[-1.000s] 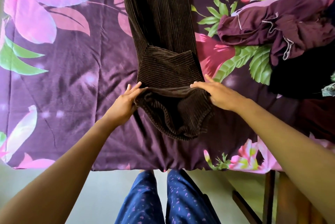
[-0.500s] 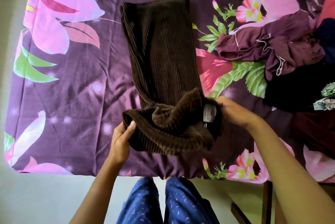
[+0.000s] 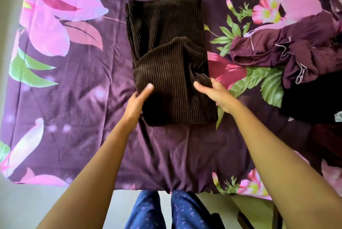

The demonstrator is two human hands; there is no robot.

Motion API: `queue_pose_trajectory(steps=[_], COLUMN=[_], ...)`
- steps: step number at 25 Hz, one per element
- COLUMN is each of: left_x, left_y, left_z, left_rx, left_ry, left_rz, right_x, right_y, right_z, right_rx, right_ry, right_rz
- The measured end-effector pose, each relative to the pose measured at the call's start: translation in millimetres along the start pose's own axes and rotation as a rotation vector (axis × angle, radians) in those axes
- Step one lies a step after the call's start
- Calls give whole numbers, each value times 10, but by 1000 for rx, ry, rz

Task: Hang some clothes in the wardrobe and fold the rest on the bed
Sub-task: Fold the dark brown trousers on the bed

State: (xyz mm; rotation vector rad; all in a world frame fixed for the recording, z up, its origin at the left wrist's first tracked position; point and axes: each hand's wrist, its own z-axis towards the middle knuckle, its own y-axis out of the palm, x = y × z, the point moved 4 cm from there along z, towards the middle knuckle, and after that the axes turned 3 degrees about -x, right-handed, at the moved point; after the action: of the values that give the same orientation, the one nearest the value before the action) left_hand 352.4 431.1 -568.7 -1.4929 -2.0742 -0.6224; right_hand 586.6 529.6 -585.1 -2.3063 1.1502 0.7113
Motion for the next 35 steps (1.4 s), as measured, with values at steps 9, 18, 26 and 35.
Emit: queue_pose_trajectory(steps=[9,18,26,35], left_x=[-183,393,173,283], left_y=[52,616,426,384], left_z=[-117,163,375,675], left_rx=[407,241,374,333], left_ry=[116,848,584,497], left_rz=[185,1183,1382,1514], right_x=[156,-356,-34,-292], right_y=[113,644,520,215], right_z=[-200,-189,66,569], right_rx=[386,595,471,219], right_ry=[-137,-725,-244,-239], right_rz=[-61,-876,-1047,-1102])
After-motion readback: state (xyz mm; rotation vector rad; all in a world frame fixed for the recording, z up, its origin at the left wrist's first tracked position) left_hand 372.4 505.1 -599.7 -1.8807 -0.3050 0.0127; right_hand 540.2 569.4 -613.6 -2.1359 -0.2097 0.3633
